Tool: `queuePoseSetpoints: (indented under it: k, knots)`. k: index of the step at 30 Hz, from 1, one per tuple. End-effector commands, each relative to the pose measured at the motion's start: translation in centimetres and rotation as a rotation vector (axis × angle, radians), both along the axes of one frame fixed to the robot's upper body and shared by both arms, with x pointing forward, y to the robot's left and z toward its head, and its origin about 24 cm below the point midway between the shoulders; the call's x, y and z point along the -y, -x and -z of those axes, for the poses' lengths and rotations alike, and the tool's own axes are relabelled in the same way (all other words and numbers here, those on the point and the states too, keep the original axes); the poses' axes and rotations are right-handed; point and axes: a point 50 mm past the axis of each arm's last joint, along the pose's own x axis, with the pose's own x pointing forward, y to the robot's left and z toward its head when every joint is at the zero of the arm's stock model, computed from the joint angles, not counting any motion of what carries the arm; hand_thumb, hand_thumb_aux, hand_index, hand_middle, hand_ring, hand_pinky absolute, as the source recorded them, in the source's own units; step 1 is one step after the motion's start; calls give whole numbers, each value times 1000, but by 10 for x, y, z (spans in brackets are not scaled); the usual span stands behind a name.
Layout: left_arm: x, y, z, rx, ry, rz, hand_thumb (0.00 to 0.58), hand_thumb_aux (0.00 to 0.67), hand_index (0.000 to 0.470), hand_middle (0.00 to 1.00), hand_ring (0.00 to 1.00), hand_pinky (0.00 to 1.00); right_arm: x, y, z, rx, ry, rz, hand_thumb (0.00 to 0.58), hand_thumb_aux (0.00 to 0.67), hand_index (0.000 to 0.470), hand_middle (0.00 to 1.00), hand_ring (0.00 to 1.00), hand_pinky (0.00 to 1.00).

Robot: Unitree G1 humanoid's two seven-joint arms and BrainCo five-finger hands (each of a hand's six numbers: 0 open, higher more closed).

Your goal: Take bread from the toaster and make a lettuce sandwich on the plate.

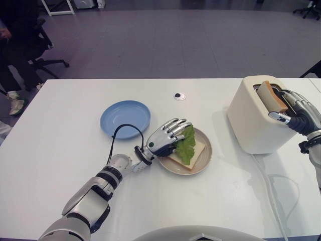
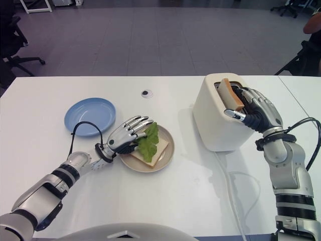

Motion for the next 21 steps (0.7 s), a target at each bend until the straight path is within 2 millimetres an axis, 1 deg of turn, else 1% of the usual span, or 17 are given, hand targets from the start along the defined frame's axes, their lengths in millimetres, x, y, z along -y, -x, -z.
queuePoseSetpoints:
  k: [1, 2, 6, 7, 8, 9, 11, 12, 16, 21]
  knots:
    - [-9, 1, -11, 3, 35, 15, 87, 53, 37, 0, 0, 0, -9, 2, 18, -90, -12, -61, 512, 441, 310, 0, 0, 0]
    - [-11, 2, -16, 13, 53, 16, 0, 0, 0, 0, 0, 0, -10, 1, 15, -65, -27, -60, 580, 670, 470, 0, 0, 0]
    - [-22, 2, -34, 59, 121, 2, 0, 0, 0, 0, 0, 0, -11, -2, -6, 69, -97, -64, 580, 670, 470, 0, 0, 0]
    - [-25, 3, -38, 64, 138, 2, 0, 0, 0, 0, 0, 0, -11, -2, -12, 104, -112, -67, 580, 670, 470, 71, 71, 71]
    - [-26, 4, -40, 66, 148, 5, 0, 0, 0, 0, 0, 0, -11, -3, -17, 136, -125, -66, 580, 670, 470, 278, 278, 278]
    - [-27, 5, -42, 68, 155, 8, 0, 0, 0, 0, 0, 0, -11, -3, -21, 161, -134, -66, 580, 670, 470, 569, 569, 569]
    - [-27, 7, -45, 67, 170, 17, 0, 0, 0, 0, 0, 0, -11, -3, -29, 211, -147, -66, 580, 670, 470, 949, 949, 949]
    - [-28, 8, -47, 66, 175, 20, 0, 0, 0, 0, 0, 0, -12, -3, -33, 235, -153, -66, 580, 670, 470, 1000, 1000, 1000]
    - [-29, 8, -50, 66, 191, 19, 0, 0, 0, 0, 0, 0, -13, -2, -50, 337, -173, -61, 580, 670, 470, 1000, 1000, 1000]
    - [-35, 8, -55, 66, 243, 8, 0, 0, 0, 0, 0, 0, -18, 4, -79, 522, -222, -88, 580, 670, 470, 1000, 1000, 1000]
